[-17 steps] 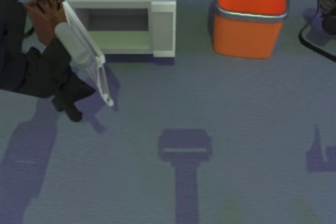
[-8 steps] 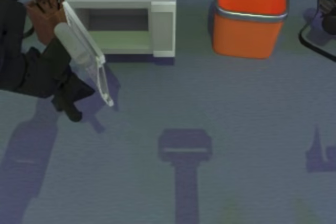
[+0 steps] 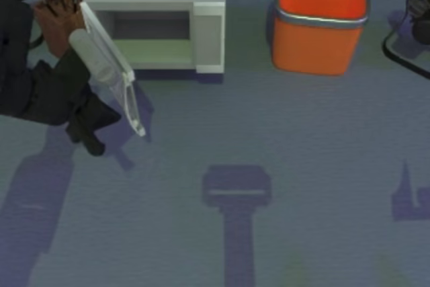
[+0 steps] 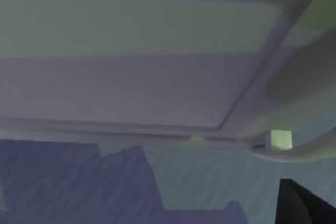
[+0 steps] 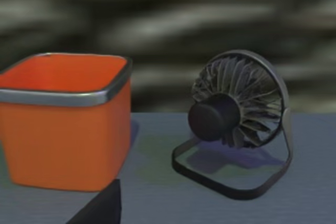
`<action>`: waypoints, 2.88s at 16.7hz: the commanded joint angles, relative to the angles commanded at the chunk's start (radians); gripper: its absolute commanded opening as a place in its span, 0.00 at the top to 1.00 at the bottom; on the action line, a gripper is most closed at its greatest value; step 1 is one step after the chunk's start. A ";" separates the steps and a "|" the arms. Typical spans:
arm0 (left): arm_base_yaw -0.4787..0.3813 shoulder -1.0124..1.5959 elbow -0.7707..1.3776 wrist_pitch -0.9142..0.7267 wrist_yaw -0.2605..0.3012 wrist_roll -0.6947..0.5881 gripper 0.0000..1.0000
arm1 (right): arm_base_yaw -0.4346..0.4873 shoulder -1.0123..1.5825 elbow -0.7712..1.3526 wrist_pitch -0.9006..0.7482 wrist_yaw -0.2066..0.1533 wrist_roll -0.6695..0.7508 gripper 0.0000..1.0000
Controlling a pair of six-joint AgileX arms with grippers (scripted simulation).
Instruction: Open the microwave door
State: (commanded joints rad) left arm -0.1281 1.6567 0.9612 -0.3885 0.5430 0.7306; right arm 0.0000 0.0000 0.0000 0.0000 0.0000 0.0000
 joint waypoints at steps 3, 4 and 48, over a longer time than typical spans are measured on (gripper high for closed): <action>0.000 0.000 0.000 0.000 0.000 0.000 1.00 | 0.000 0.000 0.000 0.000 0.000 0.000 0.00; 0.000 0.000 0.000 0.000 0.000 0.000 1.00 | 0.000 0.000 0.000 0.000 0.000 0.000 0.00; -0.028 -0.181 0.064 -0.307 -0.060 -0.129 0.00 | 0.000 0.000 0.000 0.000 0.000 0.000 0.00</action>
State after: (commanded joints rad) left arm -0.1561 1.4758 1.0254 -0.6951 0.4829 0.6014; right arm 0.0000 0.0000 0.0000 0.0000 0.0000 0.0000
